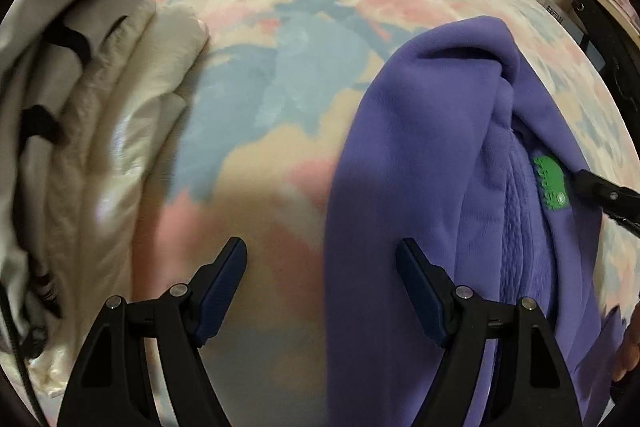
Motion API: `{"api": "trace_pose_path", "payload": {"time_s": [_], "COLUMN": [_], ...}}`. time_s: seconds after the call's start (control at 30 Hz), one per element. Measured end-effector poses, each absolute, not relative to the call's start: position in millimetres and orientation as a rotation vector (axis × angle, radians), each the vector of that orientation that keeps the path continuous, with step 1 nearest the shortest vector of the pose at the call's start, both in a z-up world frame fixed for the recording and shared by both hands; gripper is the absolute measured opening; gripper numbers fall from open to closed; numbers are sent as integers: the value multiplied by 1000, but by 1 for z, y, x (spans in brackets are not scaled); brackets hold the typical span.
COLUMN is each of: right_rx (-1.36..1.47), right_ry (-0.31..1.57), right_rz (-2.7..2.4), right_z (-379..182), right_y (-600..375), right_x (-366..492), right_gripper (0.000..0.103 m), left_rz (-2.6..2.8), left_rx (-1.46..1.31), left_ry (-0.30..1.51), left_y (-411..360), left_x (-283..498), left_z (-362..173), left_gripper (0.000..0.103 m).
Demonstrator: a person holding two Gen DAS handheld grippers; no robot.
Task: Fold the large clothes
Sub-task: 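Grasp the purple hood with both tools, then fold the hood over onto the folded body with both tools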
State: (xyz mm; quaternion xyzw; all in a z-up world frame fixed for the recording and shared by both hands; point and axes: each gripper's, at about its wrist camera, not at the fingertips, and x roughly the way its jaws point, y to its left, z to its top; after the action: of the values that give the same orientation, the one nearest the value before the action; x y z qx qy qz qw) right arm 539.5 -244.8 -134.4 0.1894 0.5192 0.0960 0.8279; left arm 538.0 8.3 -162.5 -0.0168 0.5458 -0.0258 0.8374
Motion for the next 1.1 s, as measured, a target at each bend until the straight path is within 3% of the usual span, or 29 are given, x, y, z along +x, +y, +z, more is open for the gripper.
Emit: {"api": "trace_pose_path", "payload": {"time_s": [0.03, 0.1, 0.13, 0.17, 0.43, 0.8, 0.97, 1.1], "right_rx": [403, 411, 406, 382, 290, 303, 209, 173], "right_ry": [1111, 1115, 1113, 1103, 980, 789, 751, 871], "right_rz": [200, 202, 203, 199, 209, 382, 393, 372], "right_z": [-138, -142, -142, -139, -90, -19, -28, -67], "right_y": [-243, -240, -237, -233, -243, -252, -245, -247], "right_x": [543, 549, 550, 549, 502, 358, 277, 234], "right_gripper": [34, 25, 14, 12, 9, 10, 13, 16], "left_rz": [-56, -76, -111, -125, -50, -126, -192, -211], "left_rx": [-36, -37, -51, -59, 23, -104, -138, -130], "left_ry": [1154, 1148, 1144, 1140, 1042, 916, 902, 988], "left_y": [7, 2, -1, -4, 9, 46, 56, 67], "left_x": [539, 541, 540, 538, 498, 358, 284, 230], "left_z": [-164, -166, -165, -163, -111, -42, -53, -91], "left_gripper": [76, 59, 24, 6, 4, 4, 4, 4]}}
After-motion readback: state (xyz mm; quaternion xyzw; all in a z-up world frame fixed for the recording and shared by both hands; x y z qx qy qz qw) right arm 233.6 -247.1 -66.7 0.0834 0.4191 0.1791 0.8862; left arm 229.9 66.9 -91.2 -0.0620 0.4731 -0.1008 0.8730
